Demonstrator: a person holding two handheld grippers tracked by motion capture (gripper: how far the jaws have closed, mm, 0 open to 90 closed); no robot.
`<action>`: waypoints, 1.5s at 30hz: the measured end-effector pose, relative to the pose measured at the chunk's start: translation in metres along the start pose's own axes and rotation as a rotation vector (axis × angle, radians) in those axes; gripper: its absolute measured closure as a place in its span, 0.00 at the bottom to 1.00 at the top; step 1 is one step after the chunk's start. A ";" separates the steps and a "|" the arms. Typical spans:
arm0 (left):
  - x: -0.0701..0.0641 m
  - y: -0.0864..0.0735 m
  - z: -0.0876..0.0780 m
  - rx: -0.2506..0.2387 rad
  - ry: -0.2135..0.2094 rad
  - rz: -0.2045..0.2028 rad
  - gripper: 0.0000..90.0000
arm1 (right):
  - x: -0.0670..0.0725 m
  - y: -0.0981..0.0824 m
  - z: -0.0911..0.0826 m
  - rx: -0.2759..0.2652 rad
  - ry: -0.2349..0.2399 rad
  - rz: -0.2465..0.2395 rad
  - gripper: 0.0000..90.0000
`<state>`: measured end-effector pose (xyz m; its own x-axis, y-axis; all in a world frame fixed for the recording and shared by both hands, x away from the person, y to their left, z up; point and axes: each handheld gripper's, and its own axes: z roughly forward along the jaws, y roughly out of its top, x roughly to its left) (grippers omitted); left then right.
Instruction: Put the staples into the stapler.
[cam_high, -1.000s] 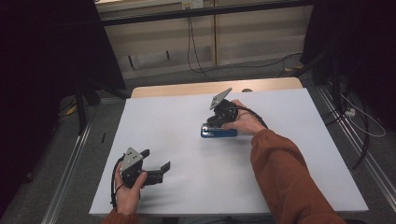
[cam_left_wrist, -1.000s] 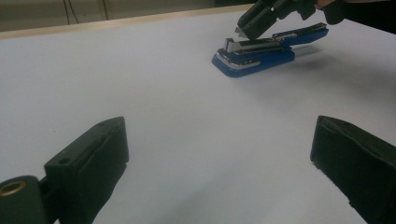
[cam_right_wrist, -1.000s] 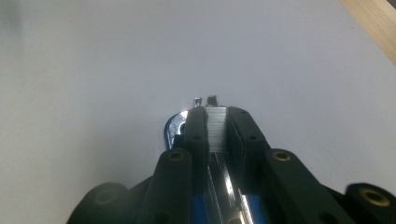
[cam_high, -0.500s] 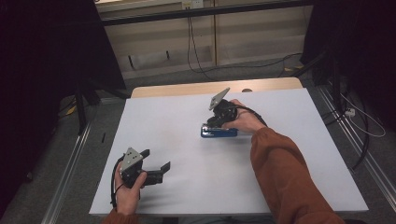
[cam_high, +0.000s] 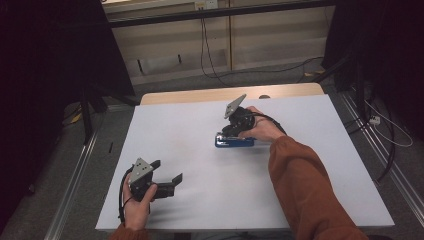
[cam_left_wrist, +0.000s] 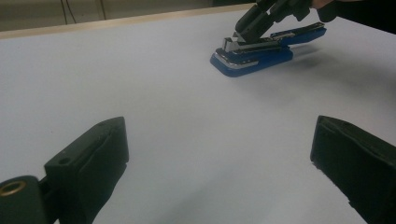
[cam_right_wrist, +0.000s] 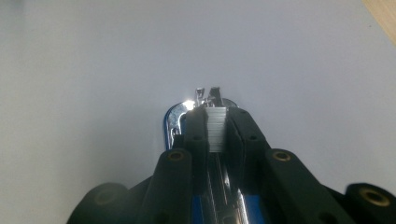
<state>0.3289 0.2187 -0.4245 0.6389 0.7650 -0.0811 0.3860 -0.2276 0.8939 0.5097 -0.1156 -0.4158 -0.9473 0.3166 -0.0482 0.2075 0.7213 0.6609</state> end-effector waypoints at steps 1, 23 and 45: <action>0.000 0.000 0.000 -0.001 0.000 0.000 0.05 | 0.000 0.000 0.000 0.000 0.001 -0.001 0.88; 0.000 0.000 0.001 0.001 -0.007 0.001 0.05 | -0.001 0.003 0.006 0.012 0.017 -0.057 0.87; 0.000 -0.001 0.001 0.003 -0.009 0.001 0.05 | -0.001 0.004 0.006 0.003 0.016 -0.070 0.88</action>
<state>0.3294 0.2178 -0.4255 0.6453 0.7592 -0.0844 0.3873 -0.2300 0.8928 0.5127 -0.1091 -0.4172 -0.9634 0.2552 -0.0821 0.1411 0.7432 0.6540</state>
